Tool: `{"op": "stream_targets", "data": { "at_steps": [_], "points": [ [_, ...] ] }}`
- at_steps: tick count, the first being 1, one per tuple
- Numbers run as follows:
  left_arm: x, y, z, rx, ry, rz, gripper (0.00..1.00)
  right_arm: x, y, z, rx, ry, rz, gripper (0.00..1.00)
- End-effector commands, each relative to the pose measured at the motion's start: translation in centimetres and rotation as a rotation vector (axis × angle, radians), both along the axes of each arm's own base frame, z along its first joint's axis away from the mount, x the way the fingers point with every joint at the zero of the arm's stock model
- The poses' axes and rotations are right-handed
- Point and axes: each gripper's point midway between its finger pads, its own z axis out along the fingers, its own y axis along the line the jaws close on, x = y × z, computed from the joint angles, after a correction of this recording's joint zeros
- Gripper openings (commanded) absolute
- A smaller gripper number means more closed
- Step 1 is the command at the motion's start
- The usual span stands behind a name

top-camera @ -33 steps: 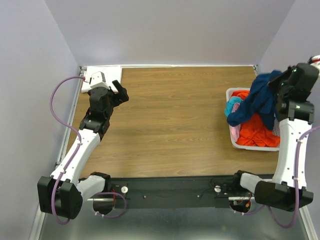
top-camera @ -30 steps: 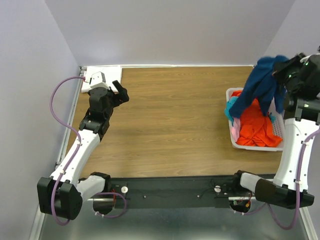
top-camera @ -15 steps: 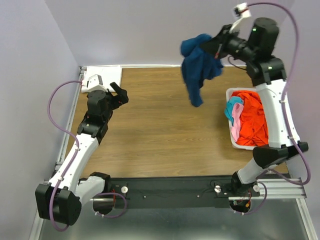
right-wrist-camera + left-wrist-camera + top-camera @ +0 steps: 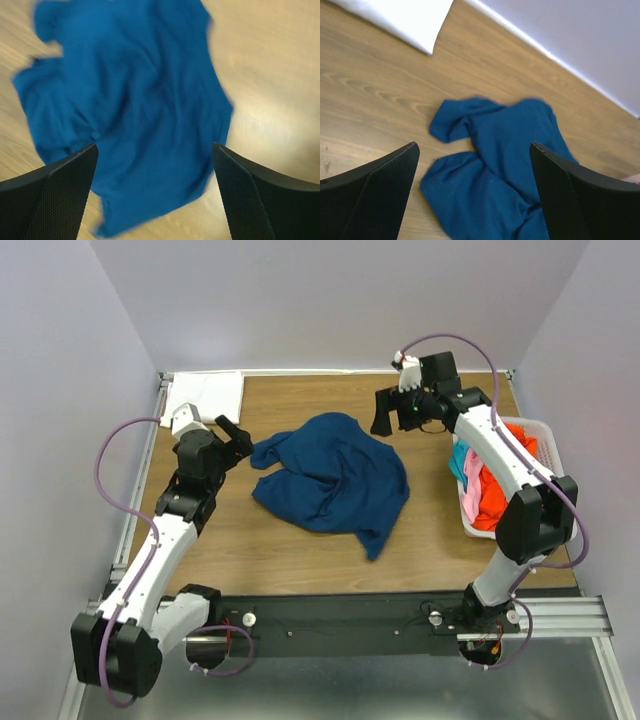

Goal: Fold and stack the t-shirts
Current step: Move the tshirt to the center of the board, then flatten the tshirt out

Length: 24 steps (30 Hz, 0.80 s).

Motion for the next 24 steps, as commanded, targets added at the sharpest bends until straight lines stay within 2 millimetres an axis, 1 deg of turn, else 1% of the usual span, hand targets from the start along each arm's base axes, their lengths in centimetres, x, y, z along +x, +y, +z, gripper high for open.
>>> {"op": "stream_targets", "data": {
  "at_steps": [1, 2, 3, 5, 6, 7, 8, 9, 12, 13, 15, 16, 17, 20, 21, 22, 23, 24],
  "points": [
    [0.3, -1.0, -4.2, 0.002, 0.128, -0.048, 0.98, -1.5, -2.7, -1.1, -0.033, -0.001, -0.168, 1.00],
    [0.5, -1.2, -4.9, 0.006, 0.147, -0.056, 0.98, -1.4, -2.7, 0.1, -0.008, -0.029, -0.184, 1.00],
    [0.7, -1.3, -6.4, 0.011, 0.186, -0.061, 0.98, -2.5, -3.1, -1.8, -0.012, 0.009, -0.205, 1.00],
    [0.9, -1.4, -7.9, 0.014, 0.222, -0.062, 0.98, -3.7, -3.5, -2.9, 0.016, 0.043, -0.272, 1.00],
    [1.1, -1.5, -8.3, 0.012, 0.228, -0.062, 0.98, -4.6, -4.0, -2.9, 0.020, 0.037, -0.301, 1.00],
    [1.3, -1.6, -9.7, 0.020, 0.266, -0.065, 0.98, -5.7, -4.3, -4.9, 0.020, 0.083, -0.332, 1.00],
    [1.7, -1.9, -10.0, 0.020, 0.270, -0.075, 0.98, -6.4, -4.7, -5.7, 0.009, 0.096, -0.357, 1.00],
    [1.9, -2.0, -11.3, 0.023, 0.306, -0.076, 0.98, -7.9, -5.1, -6.9, 0.006, 0.132, -0.380, 1.00],
    [2.3, -2.5, -12.7, 0.019, 0.352, -0.095, 0.98, -10.2, -5.6, -8.8, 0.000, 0.180, -0.403, 1.00],
    [2.2, -2.7, -13.4, 0.018, 0.376, -0.104, 0.98, -11.8, -5.9, -9.8, 0.000, 0.205, -0.403, 1.00],
    [1.6, -2.8, -14.1, 0.009, 0.402, -0.112, 0.98, -13.4, -5.7, -10.4, 0.020, 0.231, -0.394, 1.00],
    [1.2, -2.7, -14.3, 0.008, 0.408, -0.108, 0.98, -14.1, -5.8, -10.2, 0.032, 0.230, -0.395, 1.00],
    [0.2, -2.5, -15.4, 0.000, 0.434, -0.100, 0.98, -15.1, -5.9, -11.1, 0.036, 0.258, -0.399, 1.00],
    [-1.5, -2.2, -16.5, -0.014, 0.457, -0.086, 0.98, -16.8, -5.0, -11.9, 0.066, 0.303, -0.381, 1.00],
    [-2.4, -2.2, -17.7, -0.022, 0.488, -0.091, 0.98, -17.8, -4.7, -12.8, 0.055, 0.330, -0.367, 1.00],
    [-2.8, -2.4, -18.3, -0.026, 0.502, -0.101, 0.98, -18.2, -4.5, -13.2, 0.042, 0.340, -0.367, 1.00],
    [-3.1, -2.6, -18.8, -0.032, 0.515, -0.113, 0.98, -18.6, -4.3, -13.5, 0.033, 0.349, -0.370, 1.00],
    [-3.6, -3.0, -19.5, -0.045, 0.531, -0.134, 0.93, -19.5, -3.9, -14.2, 0.008, 0.354, -0.356, 1.00]
  ]
}}
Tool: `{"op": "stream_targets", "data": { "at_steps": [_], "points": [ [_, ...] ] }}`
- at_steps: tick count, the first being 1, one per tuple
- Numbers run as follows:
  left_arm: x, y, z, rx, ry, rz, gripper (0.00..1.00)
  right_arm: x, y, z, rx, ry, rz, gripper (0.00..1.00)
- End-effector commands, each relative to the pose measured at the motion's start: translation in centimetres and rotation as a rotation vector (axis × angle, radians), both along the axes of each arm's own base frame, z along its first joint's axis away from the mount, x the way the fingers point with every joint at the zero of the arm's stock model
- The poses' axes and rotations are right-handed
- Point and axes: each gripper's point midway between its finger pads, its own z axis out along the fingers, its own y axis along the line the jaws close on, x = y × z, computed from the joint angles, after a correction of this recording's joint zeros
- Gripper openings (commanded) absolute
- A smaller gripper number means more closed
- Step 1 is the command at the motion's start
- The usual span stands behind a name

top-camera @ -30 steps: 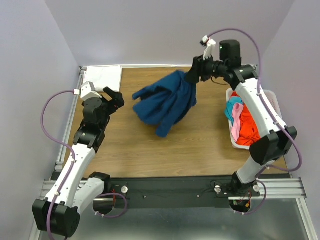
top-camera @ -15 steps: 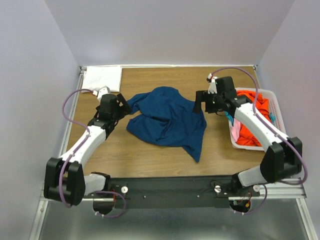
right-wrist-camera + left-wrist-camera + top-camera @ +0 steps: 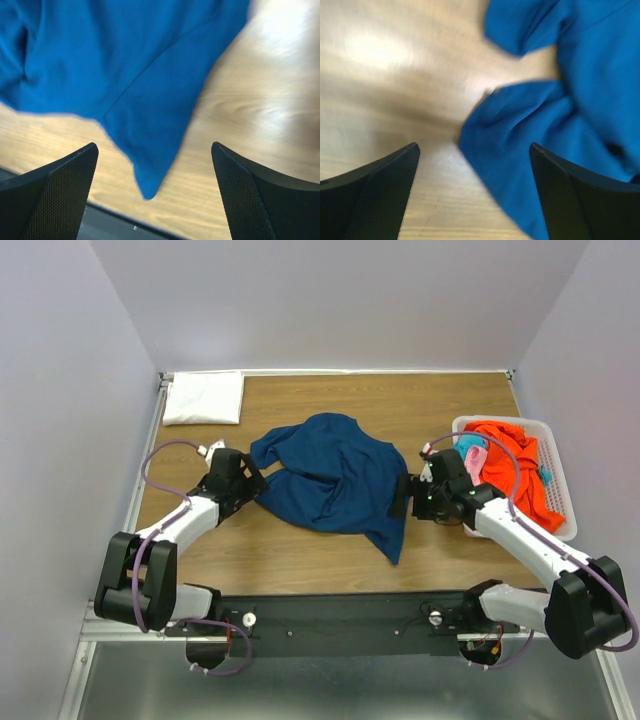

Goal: Fold and stack the t-shirts
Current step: Flatten the tshirt out

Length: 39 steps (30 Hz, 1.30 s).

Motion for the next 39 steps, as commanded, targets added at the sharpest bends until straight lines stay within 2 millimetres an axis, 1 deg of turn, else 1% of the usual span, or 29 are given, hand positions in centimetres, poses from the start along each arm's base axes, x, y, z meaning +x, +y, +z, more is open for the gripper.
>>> {"op": "stream_targets", "data": {
  "at_steps": [1, 2, 3, 4, 7, 8, 9, 10, 11, 13, 14, 15, 20, 21, 23, 24, 26, 27, 29, 30, 31, 32, 33, 34, 35, 37, 38, 39],
  "points": [
    [-1.9, -1.3, -2.4, -0.062, 0.070, -0.042, 0.93, -2.4, 1.4, -1.7, -0.007, 0.053, 0.009, 1.00],
    [-2.1, -1.6, -2.7, -0.068, 0.078, -0.053, 0.91, -2.7, 1.6, -1.8, -0.002, 0.062, -0.004, 1.00],
    [-2.0, -1.9, -2.8, -0.074, 0.077, -0.063, 0.85, -2.9, 1.7, -1.9, -0.009, 0.057, 0.000, 1.00],
    [-2.2, -2.2, -3.0, -0.073, 0.084, -0.076, 0.82, -3.2, 1.7, -2.1, -0.009, 0.062, -0.006, 1.00],
    [-2.0, -2.7, -3.3, -0.068, 0.085, -0.092, 0.74, -3.7, 1.8, -2.3, -0.014, 0.062, -0.003, 1.00],
    [-1.7, -2.7, -3.4, -0.064, 0.081, -0.092, 0.66, -4.0, 2.1, -2.4, -0.011, 0.068, 0.006, 1.00],
    [-1.8, -2.8, -3.9, -0.061, 0.098, -0.094, 0.61, -4.2, 2.2, -2.5, -0.011, 0.075, 0.015, 1.00],
    [-1.7, -3.0, -4.0, -0.063, 0.100, -0.102, 0.55, -4.4, 2.4, -2.5, -0.012, 0.075, 0.022, 1.00],
    [-1.6, -3.7, -3.8, -0.081, 0.098, -0.134, 0.49, -4.7, 2.5, -2.8, -0.012, 0.085, 0.020, 1.00],
    [-1.5, -4.2, -4.0, -0.076, 0.102, -0.150, 0.27, -5.2, 2.8, -3.0, -0.017, 0.093, 0.032, 1.00],
    [-1.5, -4.6, -3.9, -0.077, 0.098, -0.162, 0.10, -5.3, 2.9, -3.1, -0.018, 0.097, 0.027, 1.00],
    [-1.3, -4.9, -3.7, -0.077, 0.092, -0.171, 0.00, -5.6, 2.9, -3.4, -0.025, 0.106, 0.029, 1.00],
    [-1.1, -5.2, -2.7, -0.067, 0.057, -0.184, 0.00, -7.0, 3.3, -4.8, -0.088, 0.136, 0.049, 0.97],
    [-1.0, -5.2, -2.2, -0.068, 0.040, -0.185, 0.00, -6.9, 3.1, -5.2, -0.123, 0.130, 0.038, 0.96],
    [-1.0, -5.3, -1.7, -0.074, 0.024, -0.187, 0.00, -6.9, 2.9, -5.7, -0.153, 0.138, 0.043, 0.91],
    [-1.1, -5.3, -1.5, -0.075, 0.018, -0.186, 0.00, -6.9, 2.8, -6.3, -0.180, 0.147, 0.041, 0.88],
    [-1.0, -5.3, -0.7, -0.080, -0.009, -0.188, 0.00, -6.9, 2.7, -6.8, -0.204, 0.160, 0.043, 0.82],
    [-1.0, -5.3, -0.1, -0.084, -0.027, -0.189, 0.00, -7.0, 2.4, -7.5, -0.234, 0.173, 0.042, 0.75],
    [-0.9, -5.3, 0.5, -0.090, -0.046, -0.188, 0.00, -6.8, 2.3, -7.8, -0.257, 0.178, 0.037, 0.66],
    [-0.8, -5.4, 1.4, -0.094, -0.072, -0.190, 0.00, -6.6, 2.1, -8.2, -0.281, 0.176, 0.030, 0.53],
    [-0.6, -5.4, 1.9, -0.098, -0.087, -0.191, 0.00, -6.2, 2.1, -8.0, -0.287, 0.168, 0.024, 0.42],
    [-0.2, -5.6, 2.8, -0.102, -0.109, -0.194, 0.00, -5.5, 2.5, -7.5, -0.285, 0.145, 0.015, 0.16],
    [0.1, -5.7, 3.6, -0.108, -0.133, -0.195, 0.00, -4.4, 2.4, -6.9, -0.301, 0.109, -0.006, 0.07],
    [0.4, -5.8, 4.9, -0.115, -0.168, -0.198, 0.00, -3.8, 2.4, -6.3, -0.314, 0.083, -0.016, 0.03],
    [1.3, -5.3, 7.0, -0.099, -0.224, -0.168, 0.00, -1.8, 2.6, -4.5, -0.320, 0.006, -0.059, 0.01],
    [2.3, -5.2, 9.8, -0.096, -0.287, -0.155, 0.00, 0.0, 2.5, -2.2, -0.337, -0.073, -0.088, 0.01],
    [2.7, -5.2, 11.2, -0.097, -0.321, -0.151, 0.00, 1.1, 2.7, -0.4, -0.327, -0.125, -0.106, 0.01],
    [3.5, -5.1, 14.0, -0.100, -0.382, -0.135, 0.00, 2.0, 2.7, 1.0, -0.335, -0.169, -0.118, 0.01]
  ]
}}
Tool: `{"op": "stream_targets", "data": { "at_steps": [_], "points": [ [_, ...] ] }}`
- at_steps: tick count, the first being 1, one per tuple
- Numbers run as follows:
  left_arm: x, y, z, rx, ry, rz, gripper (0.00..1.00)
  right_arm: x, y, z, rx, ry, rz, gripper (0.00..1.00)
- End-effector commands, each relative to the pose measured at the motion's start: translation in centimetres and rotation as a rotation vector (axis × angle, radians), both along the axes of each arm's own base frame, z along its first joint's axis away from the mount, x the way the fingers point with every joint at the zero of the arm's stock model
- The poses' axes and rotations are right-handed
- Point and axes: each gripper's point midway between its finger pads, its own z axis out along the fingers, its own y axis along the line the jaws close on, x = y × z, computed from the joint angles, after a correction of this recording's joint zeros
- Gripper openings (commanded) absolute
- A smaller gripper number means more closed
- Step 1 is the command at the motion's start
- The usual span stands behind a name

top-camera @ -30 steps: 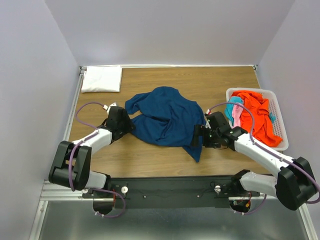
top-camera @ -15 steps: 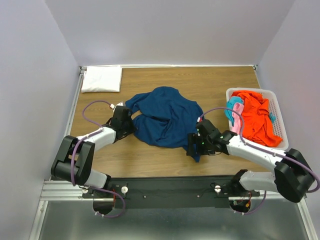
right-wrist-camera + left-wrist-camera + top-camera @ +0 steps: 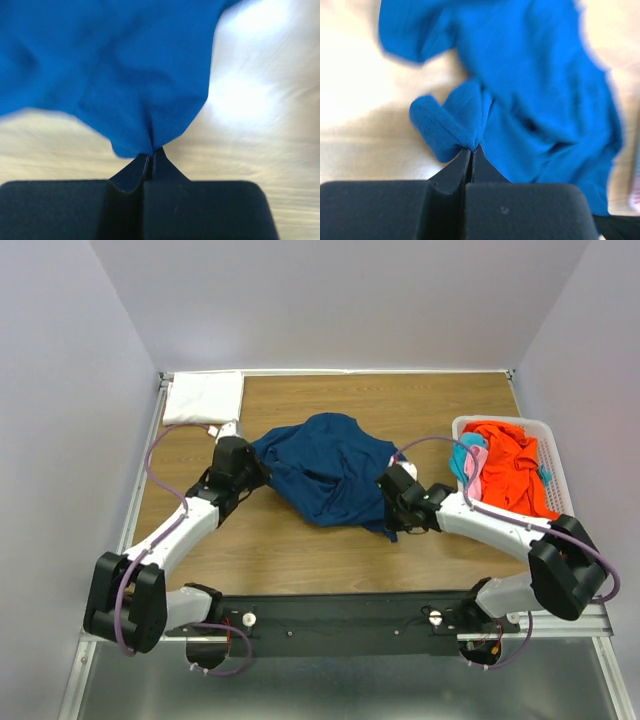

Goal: Fold and stack the t-shirts
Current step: Flatten the tshirt out

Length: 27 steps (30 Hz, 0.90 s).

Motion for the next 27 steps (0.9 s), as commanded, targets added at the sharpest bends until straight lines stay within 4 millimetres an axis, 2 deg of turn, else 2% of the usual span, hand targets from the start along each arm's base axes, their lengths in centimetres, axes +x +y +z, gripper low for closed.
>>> {"op": "stream_targets", "data": {
  "at_steps": [1, 2, 3, 4, 5, 6, 7, 8, 9, 10, 11, 12, 14, 15, 17, 18, 22, 24, 27],
  "points": [
    [3.0, 0.3, 10.4, -0.020, -0.260, 0.048, 0.00, 6.2, -0.4, 8.2, -0.050, -0.305, -0.093, 0.01],
    [3.3, 0.5, 12.1, -0.027, -0.300, 0.065, 0.00, 6.9, -0.3, 9.8, -0.046, -0.347, -0.100, 0.01],
    [3.7, 0.8, 15.0, -0.038, -0.358, 0.084, 0.00, 7.6, -0.3, 11.5, -0.048, -0.389, -0.091, 0.01],
    [3.6, 0.9, 17.0, -0.041, -0.407, 0.082, 0.00, 9.0, 0.0, 14.8, -0.038, -0.465, -0.097, 0.01],
    [3.6, 1.0, 18.9, -0.052, -0.449, 0.086, 0.00, 9.5, 0.1, 16.3, -0.035, -0.500, -0.092, 0.01],
    [3.7, 1.2, 22.1, -0.065, -0.513, 0.096, 0.00, 9.9, 0.2, 18.4, -0.021, -0.542, -0.090, 0.01],
    [3.3, 1.3, 24.1, -0.071, -0.561, 0.097, 0.00, 10.6, 0.5, 21.6, 0.009, -0.603, -0.093, 0.01],
    [3.0, 1.4, 27.3, -0.087, -0.628, 0.090, 0.00, 10.9, 0.6, 23.7, 0.010, -0.644, -0.063, 0.01],
    [2.7, 1.5, 29.1, -0.087, -0.665, 0.089, 0.00, 11.0, 0.7, 25.4, 0.022, -0.674, -0.049, 0.01],
    [2.2, 1.6, 30.8, -0.089, -0.700, 0.079, 0.00, 10.8, 1.0, 27.4, 0.054, -0.707, -0.022, 0.01],
    [1.7, 1.7, 32.4, -0.092, -0.732, 0.076, 0.00, 10.7, 1.1, 31.2, 0.099, -0.773, -0.013, 0.01],
    [0.9, 2.0, 35.2, -0.105, -0.793, 0.079, 0.00, 10.5, 1.0, 32.8, 0.106, -0.806, 0.010, 0.01],
    [-0.5, 2.6, 38.3, -0.120, -0.862, 0.090, 0.00, 9.7, 0.7, 36.7, 0.152, -0.880, 0.039, 0.01],
    [-2.0, 3.1, 41.2, -0.127, -0.933, 0.093, 0.00, 9.0, 0.7, 39.9, 0.194, -0.938, 0.080, 0.01],
    [-3.5, 3.5, 44.0, -0.135, -1.003, 0.087, 0.00, 7.6, 1.1, 42.8, 0.253, -0.988, 0.150, 0.01],
    [-5.3, 3.8, 46.7, -0.143, -1.072, 0.069, 0.00, 6.3, 1.8, 45.3, 0.308, -1.028, 0.234, 0.01],
    [-9.8, 4.4, 52.0, -0.148, -1.228, 0.027, 0.00, 3.1, 2.6, 49.7, 0.412, -1.096, 0.385, 0.01],
    [-11.8, 5.0, 54.0, -0.154, -1.286, 0.030, 0.00, 2.4, 2.5, 50.8, 0.426, -1.116, 0.419, 0.01],
    [-13.5, 6.0, 55.5, -0.147, -1.336, 0.056, 0.00, 1.6, 2.0, 52.8, 0.434, -1.167, 0.436, 0.01]
  ]
}}
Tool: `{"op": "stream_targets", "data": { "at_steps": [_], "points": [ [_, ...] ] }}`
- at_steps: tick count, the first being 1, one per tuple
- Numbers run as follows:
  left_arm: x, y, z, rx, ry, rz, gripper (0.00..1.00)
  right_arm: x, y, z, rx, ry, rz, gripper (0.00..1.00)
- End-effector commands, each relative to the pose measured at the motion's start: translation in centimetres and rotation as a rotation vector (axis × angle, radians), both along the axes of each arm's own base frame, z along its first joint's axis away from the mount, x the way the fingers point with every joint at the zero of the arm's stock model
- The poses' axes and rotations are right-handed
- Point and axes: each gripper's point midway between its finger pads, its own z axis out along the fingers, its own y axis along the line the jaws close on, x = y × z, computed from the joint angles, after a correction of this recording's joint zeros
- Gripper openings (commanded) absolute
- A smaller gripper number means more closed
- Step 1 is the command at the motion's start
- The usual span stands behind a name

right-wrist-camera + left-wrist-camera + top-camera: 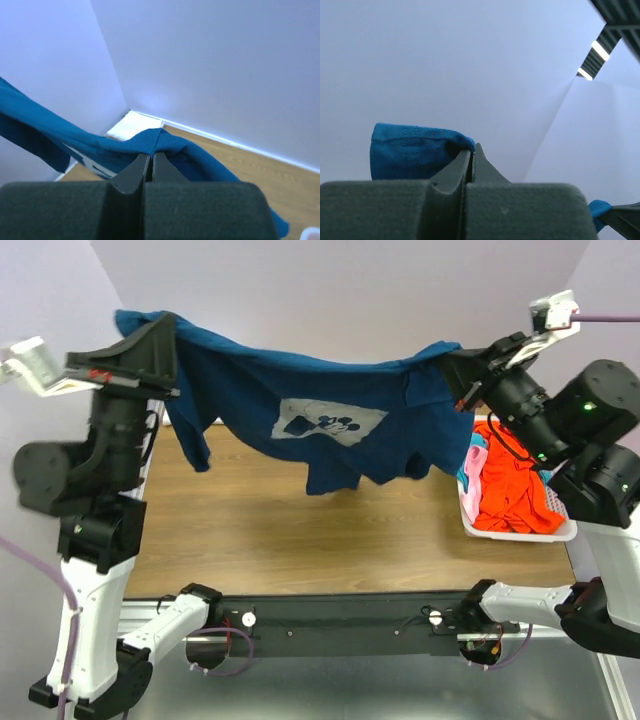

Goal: Fold and stack the t-shirts
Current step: Flatten the tshirt out

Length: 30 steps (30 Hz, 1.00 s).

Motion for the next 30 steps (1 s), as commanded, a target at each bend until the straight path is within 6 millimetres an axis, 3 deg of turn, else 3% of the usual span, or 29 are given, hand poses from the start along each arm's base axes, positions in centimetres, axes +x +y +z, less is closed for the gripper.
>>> {"op": "stream_targets", "data": {
  "at_steps": [1, 5, 10, 11, 12, 14, 15, 17, 18, 19, 22, 23, 24, 25, 27, 28, 29, 30],
  "points": [
    [-3.2, 1.3, 3.1, 0.010, -0.121, 0.039, 0.00, -1.2, 0.9, 0.6, -0.079, -0.045, 0.088, 0.01],
    [-1.3, 1.8, 2.4, -0.006, -0.080, 0.094, 0.00, 0.0, 0.8, 1.2, -0.117, -0.075, 0.043, 0.01],
    [4.6, 1.8, -0.5, -0.011, 0.045, 0.184, 0.00, 4.3, 1.2, -0.3, -0.204, -0.046, -0.098, 0.01],
    [7.1, 1.3, -1.8, 0.005, 0.094, 0.200, 0.00, 6.4, 1.5, -1.7, -0.250, -0.015, -0.161, 0.01],
    [9.7, 1.0, -3.0, 0.018, 0.142, 0.228, 0.00, 7.5, 0.6, -1.7, -0.280, -0.020, -0.238, 0.01],
    [12.4, 1.0, -4.0, 0.025, 0.180, 0.254, 0.00, 9.7, 0.7, -2.7, -0.328, -0.006, -0.283, 0.01],
    [15.2, 1.0, -4.8, 0.039, 0.210, 0.260, 0.00, 12.3, 0.0, -3.4, -0.359, 0.001, -0.300, 0.01],
    [17.7, 0.5, -5.1, 0.064, 0.221, 0.227, 0.00, 15.3, -1.4, -3.3, -0.342, 0.003, -0.313, 0.01],
    [17.6, -0.2, -3.1, 0.087, 0.170, 0.168, 0.00, 18.2, -1.5, -5.1, -0.361, 0.040, -0.320, 0.01],
    [20.4, -0.3, -4.3, 0.113, 0.195, 0.160, 0.00, 19.1, -3.5, -3.1, -0.344, -0.003, -0.367, 0.01],
    [21.5, -1.7, -1.5, 0.174, 0.127, 0.086, 0.00, 21.3, -3.8, -1.6, -0.366, -0.061, -0.395, 0.01],
    [21.5, -1.8, -0.5, 0.182, 0.104, 0.083, 0.00, 20.4, -4.1, 1.5, -0.332, -0.137, -0.401, 0.01],
    [19.9, -1.8, 2.3, 0.189, 0.037, 0.082, 0.00, 20.1, -4.1, 2.6, -0.335, -0.176, -0.399, 0.01],
    [20.5, -1.9, 2.4, 0.196, 0.029, 0.079, 0.00, 19.2, -4.4, 4.5, -0.310, -0.234, -0.402, 0.01],
    [19.6, -2.1, 3.7, 0.215, -0.022, 0.047, 0.00, 18.3, -4.6, 5.2, -0.306, -0.263, -0.399, 0.01],
    [19.8, -2.3, 3.2, 0.227, -0.017, 0.034, 0.00, 17.6, -4.6, 5.5, -0.313, -0.277, -0.385, 0.01],
    [19.6, -2.4, 3.0, 0.239, -0.016, 0.022, 0.00, 15.3, -5.1, 6.9, -0.299, -0.317, -0.368, 0.01],
    [19.5, -2.4, 2.7, 0.261, -0.026, 0.025, 0.00, 15.8, -4.5, 4.4, -0.337, -0.271, -0.331, 0.01]
  ]
}}
